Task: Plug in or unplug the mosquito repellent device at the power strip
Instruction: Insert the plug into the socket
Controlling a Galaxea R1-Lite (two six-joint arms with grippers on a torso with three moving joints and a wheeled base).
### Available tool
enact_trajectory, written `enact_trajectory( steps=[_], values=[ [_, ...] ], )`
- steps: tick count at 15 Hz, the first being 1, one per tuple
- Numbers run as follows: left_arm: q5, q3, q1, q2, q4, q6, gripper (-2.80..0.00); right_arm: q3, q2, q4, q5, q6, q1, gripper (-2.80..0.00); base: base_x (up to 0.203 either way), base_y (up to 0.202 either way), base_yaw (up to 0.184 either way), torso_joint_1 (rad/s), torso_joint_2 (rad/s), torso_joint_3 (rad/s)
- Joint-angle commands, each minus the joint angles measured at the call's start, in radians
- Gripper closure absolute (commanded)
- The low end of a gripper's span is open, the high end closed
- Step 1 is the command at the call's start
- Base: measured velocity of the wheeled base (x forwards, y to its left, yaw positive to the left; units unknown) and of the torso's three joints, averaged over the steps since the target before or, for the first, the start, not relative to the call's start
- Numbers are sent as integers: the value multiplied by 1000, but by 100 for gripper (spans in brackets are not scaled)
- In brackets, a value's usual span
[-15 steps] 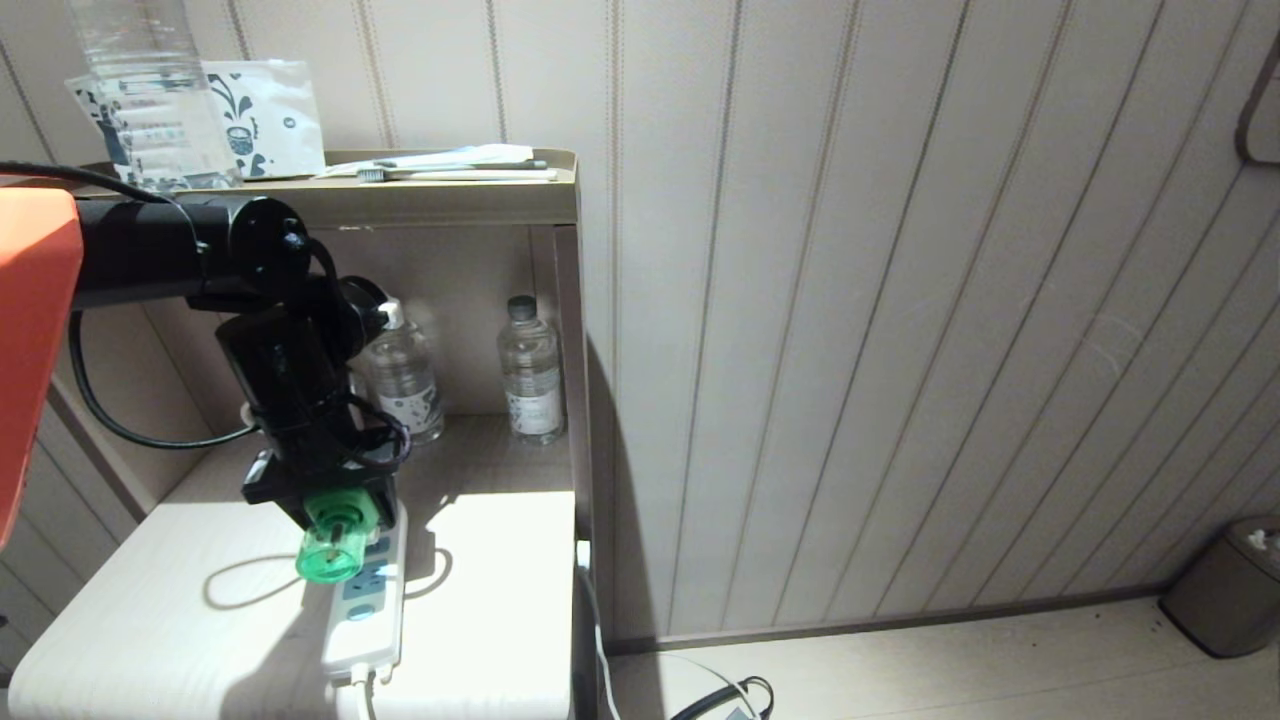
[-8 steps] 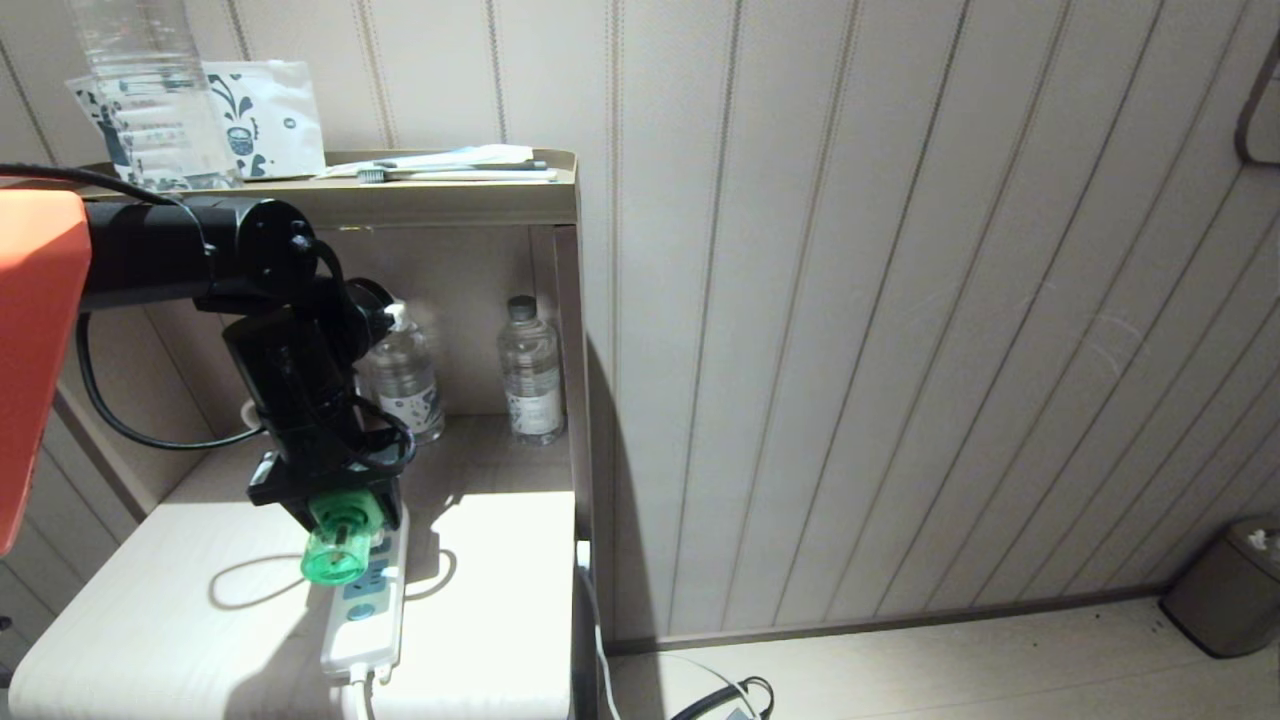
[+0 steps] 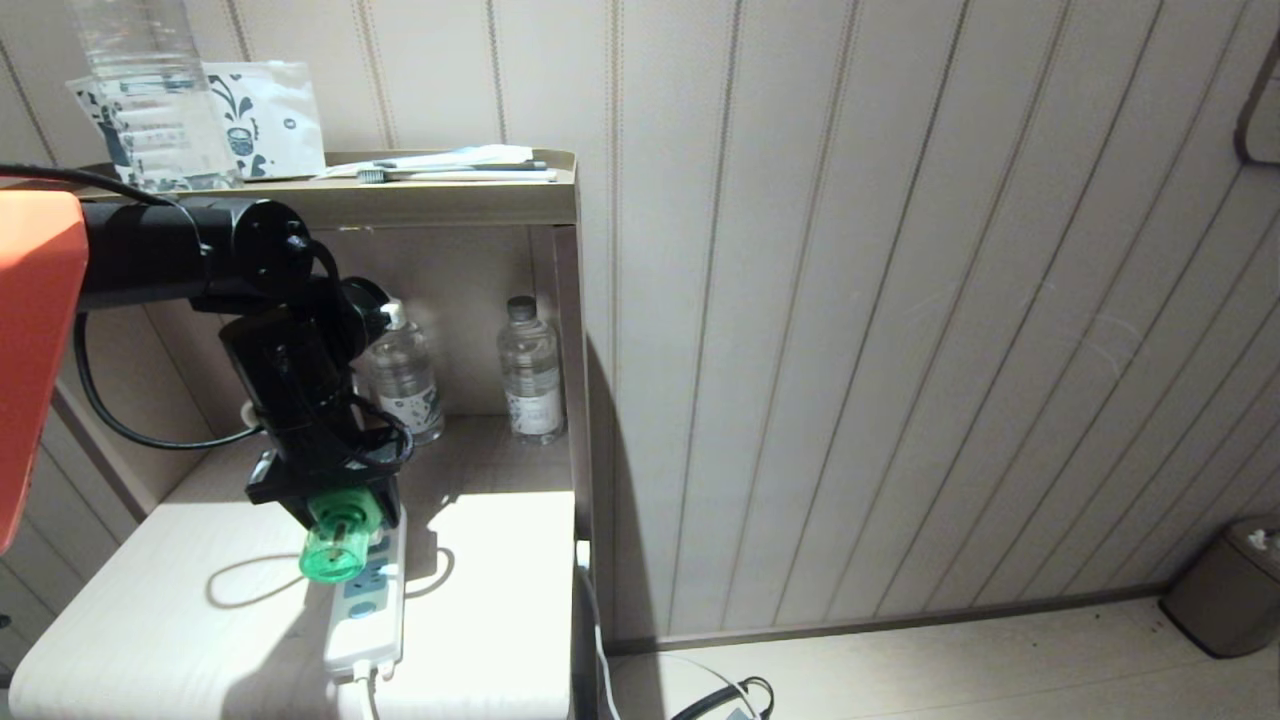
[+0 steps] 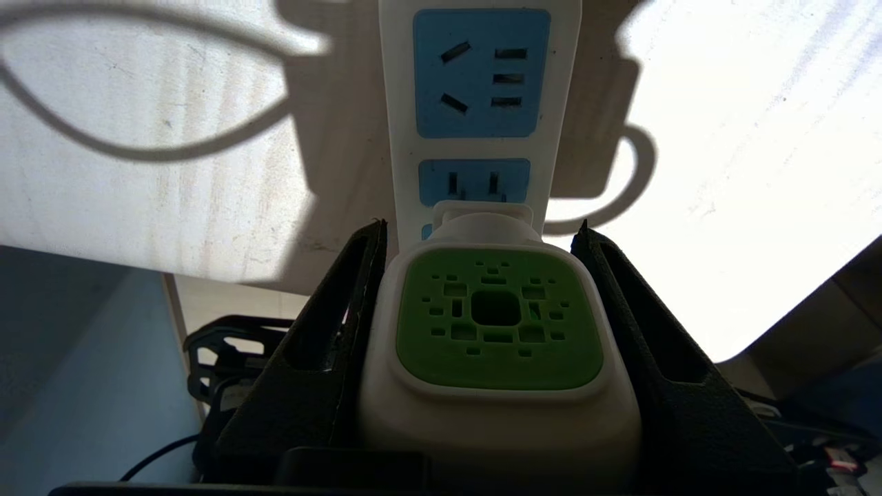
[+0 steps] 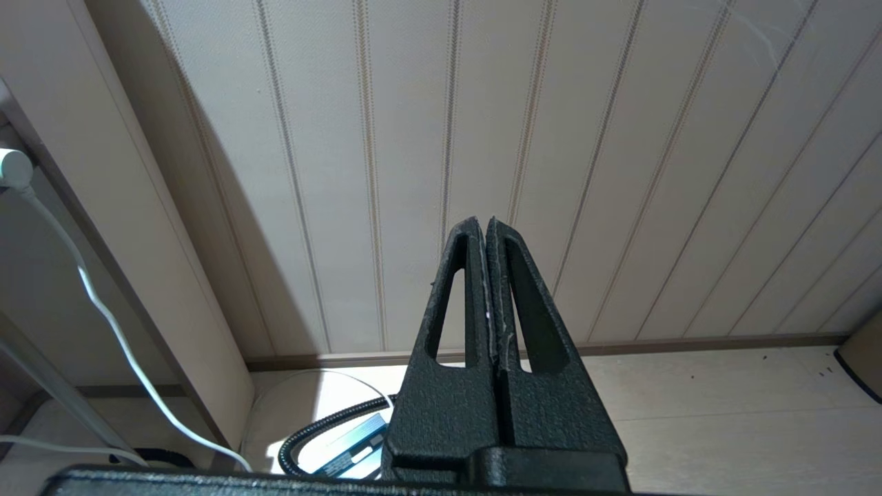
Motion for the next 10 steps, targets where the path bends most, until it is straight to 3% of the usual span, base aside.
enact_trajectory(
  steps=[1,10],
  values=[
    [4,0,0,4,-1,-2,0,0,-1,0,0,0,1,0,0,0,0,0,0,0],
    [6,0,7,-20,8,3,0,0,-1,0,0,0,0,0,0,0,0,0,0,0]
  ],
)
